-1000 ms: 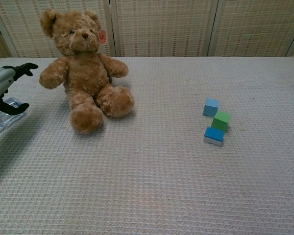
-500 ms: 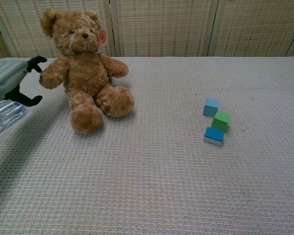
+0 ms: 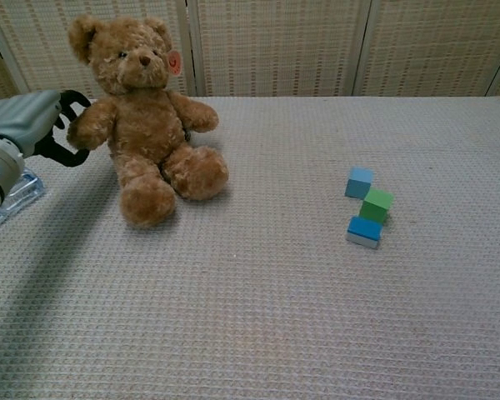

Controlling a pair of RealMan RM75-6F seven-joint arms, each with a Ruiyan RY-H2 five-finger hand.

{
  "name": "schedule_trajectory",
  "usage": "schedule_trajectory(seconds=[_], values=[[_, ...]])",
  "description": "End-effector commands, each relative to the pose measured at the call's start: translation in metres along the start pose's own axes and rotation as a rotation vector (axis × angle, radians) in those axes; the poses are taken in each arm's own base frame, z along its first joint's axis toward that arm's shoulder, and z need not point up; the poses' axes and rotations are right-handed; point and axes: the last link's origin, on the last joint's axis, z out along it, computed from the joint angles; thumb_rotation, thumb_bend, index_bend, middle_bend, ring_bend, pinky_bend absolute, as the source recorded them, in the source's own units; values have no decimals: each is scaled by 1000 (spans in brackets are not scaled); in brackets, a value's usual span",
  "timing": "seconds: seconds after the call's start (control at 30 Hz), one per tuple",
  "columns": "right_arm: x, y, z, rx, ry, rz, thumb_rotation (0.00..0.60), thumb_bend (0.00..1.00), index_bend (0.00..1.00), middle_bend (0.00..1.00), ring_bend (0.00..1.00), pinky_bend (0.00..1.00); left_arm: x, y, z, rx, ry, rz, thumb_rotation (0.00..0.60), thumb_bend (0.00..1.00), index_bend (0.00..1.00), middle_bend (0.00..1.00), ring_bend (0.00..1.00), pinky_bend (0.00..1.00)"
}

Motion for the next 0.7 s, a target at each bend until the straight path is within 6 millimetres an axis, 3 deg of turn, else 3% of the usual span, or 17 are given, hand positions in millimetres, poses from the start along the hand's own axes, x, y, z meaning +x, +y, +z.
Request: schedule_trajectory(seconds=[0.03, 0.4, 0.7], values=[[0, 0, 0, -1, 8, 3, 600, 122, 40, 29, 0, 247, -1, 4, 3, 18, 16, -20, 600, 364, 197, 322, 287, 484], [0, 0, 0, -1, 11, 16, 600, 122, 43, 29, 0, 247, -3, 11, 7, 54, 96, -28, 600, 359, 360, 501, 426, 563], [-1, 0, 1, -2, 4, 17, 600, 122, 43, 29, 0, 247, -6, 9, 9, 26, 151, -21, 600, 363, 416, 567, 465, 565]])
